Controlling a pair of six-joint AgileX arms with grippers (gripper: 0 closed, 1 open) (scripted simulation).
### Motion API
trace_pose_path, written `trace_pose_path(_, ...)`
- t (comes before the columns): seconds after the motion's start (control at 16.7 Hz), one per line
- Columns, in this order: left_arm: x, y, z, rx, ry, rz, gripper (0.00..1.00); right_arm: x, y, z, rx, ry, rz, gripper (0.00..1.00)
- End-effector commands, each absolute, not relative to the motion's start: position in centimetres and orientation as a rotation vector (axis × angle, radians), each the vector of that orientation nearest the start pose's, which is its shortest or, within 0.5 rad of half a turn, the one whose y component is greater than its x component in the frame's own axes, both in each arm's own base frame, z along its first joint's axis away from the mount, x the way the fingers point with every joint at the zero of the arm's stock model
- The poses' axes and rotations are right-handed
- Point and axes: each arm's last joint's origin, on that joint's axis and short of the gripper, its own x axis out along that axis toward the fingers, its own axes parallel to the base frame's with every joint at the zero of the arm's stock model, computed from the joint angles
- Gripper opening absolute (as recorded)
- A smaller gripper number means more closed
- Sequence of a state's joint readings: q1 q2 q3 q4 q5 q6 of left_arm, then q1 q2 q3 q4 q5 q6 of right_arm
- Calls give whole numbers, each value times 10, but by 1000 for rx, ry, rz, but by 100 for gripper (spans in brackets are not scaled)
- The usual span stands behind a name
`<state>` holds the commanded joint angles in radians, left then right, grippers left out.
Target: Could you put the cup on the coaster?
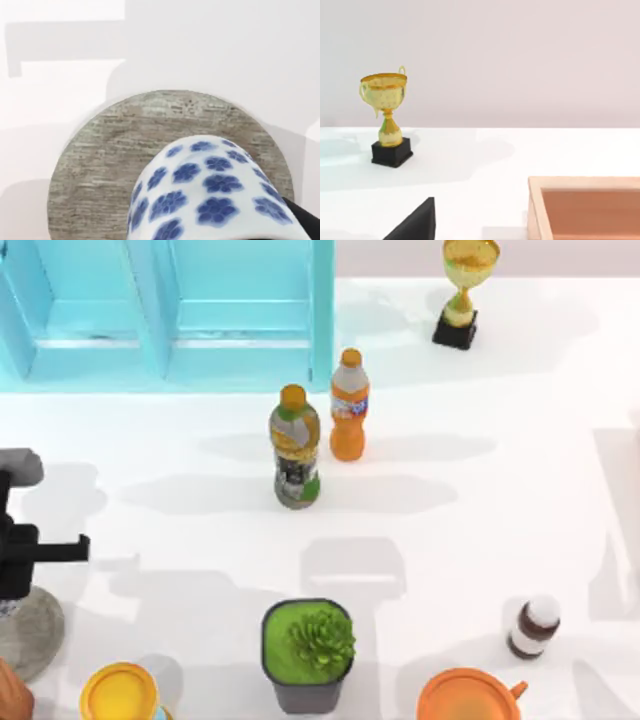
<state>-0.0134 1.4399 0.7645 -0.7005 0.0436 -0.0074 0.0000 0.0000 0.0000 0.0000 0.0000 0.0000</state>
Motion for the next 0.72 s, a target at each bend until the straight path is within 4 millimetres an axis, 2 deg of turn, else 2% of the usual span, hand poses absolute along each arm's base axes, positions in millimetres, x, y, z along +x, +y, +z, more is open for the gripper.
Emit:
trace_pose_path(0.18, 238, -3, 142, -24, 1424, -35, 0, 106, -1, 160, 0, 0, 0, 100)
trace_pose_path(0.48, 238, -3, 141, -20, 1423, -36, 0, 106, -1, 160, 0, 0, 0, 100)
trace_pose_path(0.72, 238, -3, 141, -20, 1423, -36, 30, 106, -1, 160, 0, 0, 0, 100)
